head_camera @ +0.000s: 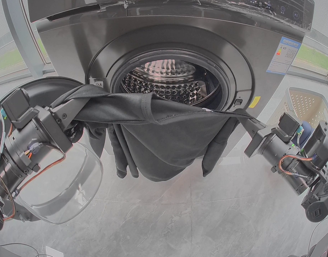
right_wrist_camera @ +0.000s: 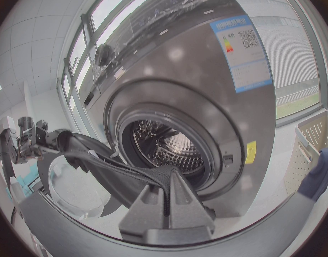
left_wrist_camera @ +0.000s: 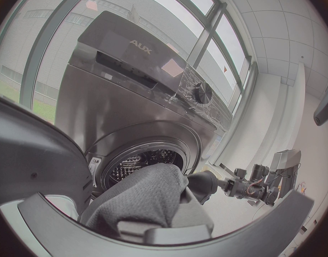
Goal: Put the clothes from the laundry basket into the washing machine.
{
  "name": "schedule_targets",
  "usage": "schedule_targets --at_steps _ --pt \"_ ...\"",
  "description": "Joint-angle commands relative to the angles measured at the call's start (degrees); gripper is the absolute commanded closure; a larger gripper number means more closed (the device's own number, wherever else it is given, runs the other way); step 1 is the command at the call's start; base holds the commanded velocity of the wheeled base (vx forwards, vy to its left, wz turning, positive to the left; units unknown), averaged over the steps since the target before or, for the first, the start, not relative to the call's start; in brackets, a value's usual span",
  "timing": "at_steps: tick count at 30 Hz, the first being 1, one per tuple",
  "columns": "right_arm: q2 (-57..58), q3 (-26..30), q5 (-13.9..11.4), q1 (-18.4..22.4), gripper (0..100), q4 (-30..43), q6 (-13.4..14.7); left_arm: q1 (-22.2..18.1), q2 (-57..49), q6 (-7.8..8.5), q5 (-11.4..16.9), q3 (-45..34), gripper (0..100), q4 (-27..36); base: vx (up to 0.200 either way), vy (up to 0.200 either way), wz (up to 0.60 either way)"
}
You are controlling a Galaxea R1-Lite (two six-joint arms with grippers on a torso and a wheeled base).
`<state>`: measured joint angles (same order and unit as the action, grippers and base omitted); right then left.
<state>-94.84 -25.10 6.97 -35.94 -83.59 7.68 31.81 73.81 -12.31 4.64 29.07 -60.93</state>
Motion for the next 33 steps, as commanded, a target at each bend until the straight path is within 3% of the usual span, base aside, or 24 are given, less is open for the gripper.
schedule_targets --at_steps 1,12,33 --pt "0.98 -1.71 0.32 0.34 100 -0.17 -0.21 -0.25 -1.39 0.01 0.01 -1.13 100 0.28 0.000 0.000 0.00" --pt "3.26 -4.17 0.32 2.80 100 -0.34 -0.30 -0.69 -1.22 0.01 -0.16 -0.60 100 0.81 0.000 0.000 0.00" --pt "4.67 -3.55 -0.12 3.33 100 0.36 -0.30 -0.69 0.01 -0.08 -0.34 0.11 100 0.81 0.000 0.000 0.00"
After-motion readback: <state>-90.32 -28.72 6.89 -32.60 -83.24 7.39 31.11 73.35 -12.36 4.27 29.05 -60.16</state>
